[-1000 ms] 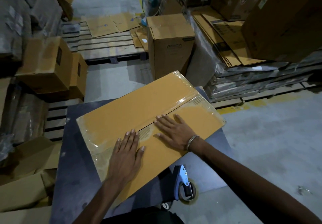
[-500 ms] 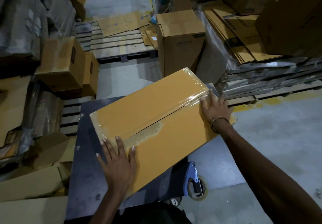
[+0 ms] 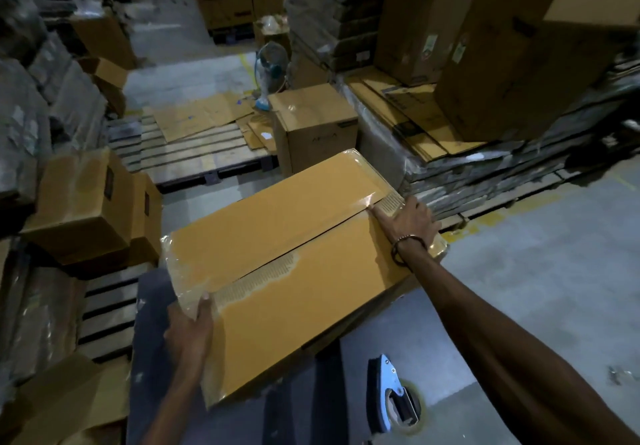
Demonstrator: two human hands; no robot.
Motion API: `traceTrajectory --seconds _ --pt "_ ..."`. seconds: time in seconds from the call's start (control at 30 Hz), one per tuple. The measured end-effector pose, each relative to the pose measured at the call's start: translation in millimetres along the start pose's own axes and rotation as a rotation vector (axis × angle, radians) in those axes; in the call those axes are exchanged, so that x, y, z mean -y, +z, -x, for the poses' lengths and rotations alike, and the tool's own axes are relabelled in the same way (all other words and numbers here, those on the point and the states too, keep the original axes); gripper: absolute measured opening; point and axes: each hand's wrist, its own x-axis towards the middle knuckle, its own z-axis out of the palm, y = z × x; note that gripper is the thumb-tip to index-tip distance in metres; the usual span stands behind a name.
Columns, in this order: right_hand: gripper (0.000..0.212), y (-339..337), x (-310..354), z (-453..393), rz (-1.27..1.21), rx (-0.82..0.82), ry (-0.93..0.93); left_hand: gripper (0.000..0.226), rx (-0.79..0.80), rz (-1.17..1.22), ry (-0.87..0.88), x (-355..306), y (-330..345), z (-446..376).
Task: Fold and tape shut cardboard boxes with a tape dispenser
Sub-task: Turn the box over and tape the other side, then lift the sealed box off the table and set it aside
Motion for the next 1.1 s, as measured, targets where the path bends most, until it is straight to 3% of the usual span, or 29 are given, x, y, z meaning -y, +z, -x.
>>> traceTrajectory --seconds 0.17,0.33,0.73,0.9,1.1 --pt "0.098 -52.2 -40.1 -6.9 -0.1 -0.167 0.151 0.051 0.074 0.12 0.183 -63.9 14.4 -9.7" --pt "0.1 -110.1 -127.8 -7.7 -0.167 -0.306 0.346 0.05 0.198 0.116 0.363 -154.4 67.0 13.9" --pt "0.094 -177.3 -428.0 -6.8 -0.186 -0.506 0.796 0.052 0.618 0.051 0.651 -271.5 299.3 203.3" --pt "0.091 -183.3 -557.0 -29.6 -0.203 -0.54 0.938 0.052 0.704 -0.053 0.732 -310.0 418.8 299.4" --pt "0.09 -174.6 -674.8 -41.6 -0.264 -0.395 1.091 0.054 0.844 -0.127 0.813 -330.8 526.9 395.3"
